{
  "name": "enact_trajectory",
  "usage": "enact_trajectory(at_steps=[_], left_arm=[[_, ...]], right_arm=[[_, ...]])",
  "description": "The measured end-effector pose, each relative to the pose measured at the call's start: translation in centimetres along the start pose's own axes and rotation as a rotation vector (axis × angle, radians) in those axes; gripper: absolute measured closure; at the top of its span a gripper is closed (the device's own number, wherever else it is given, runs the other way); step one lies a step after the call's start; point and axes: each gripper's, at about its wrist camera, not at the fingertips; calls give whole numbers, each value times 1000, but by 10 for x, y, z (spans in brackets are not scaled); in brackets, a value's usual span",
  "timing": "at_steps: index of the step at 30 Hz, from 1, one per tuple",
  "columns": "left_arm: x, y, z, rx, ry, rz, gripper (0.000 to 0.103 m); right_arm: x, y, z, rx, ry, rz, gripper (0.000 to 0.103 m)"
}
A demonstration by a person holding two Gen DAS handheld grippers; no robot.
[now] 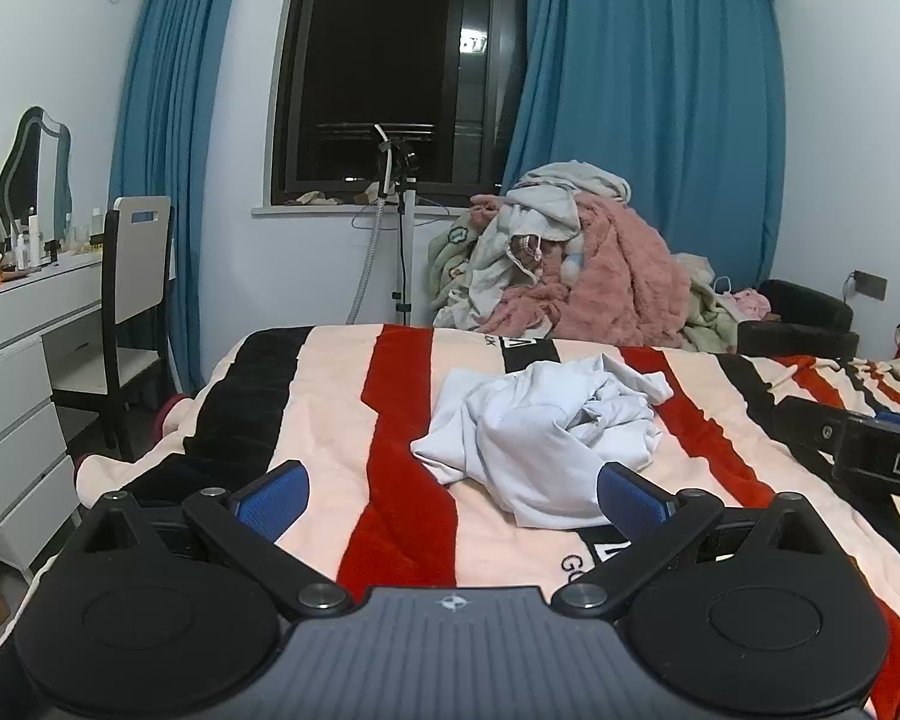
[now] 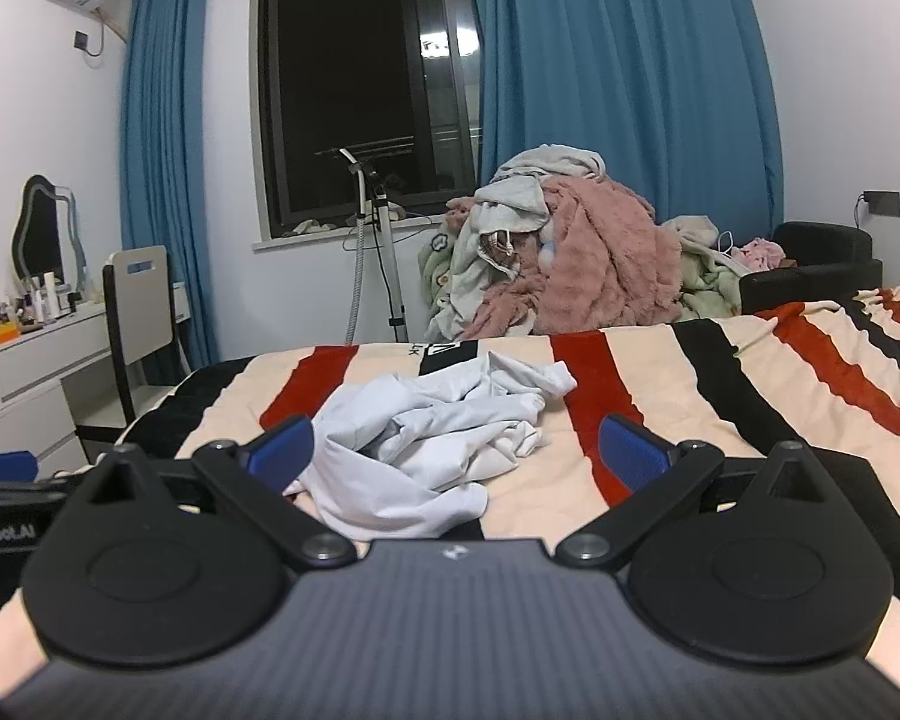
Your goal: Fold clothes
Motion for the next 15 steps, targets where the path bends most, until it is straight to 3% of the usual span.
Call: enact_trajectory(at_steps=[15], left_arm=[[0,3,-4,6,-5,-25,0]], right_arm=[[4,6,-3,25,-24,-43,0]])
Point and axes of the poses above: each gripper's, at about its wrist camera, not at the fingertips, and z roughly the way its jaws point, y to its left, x to its underside, and after that the axes turned 15 degrees about x, right-handed
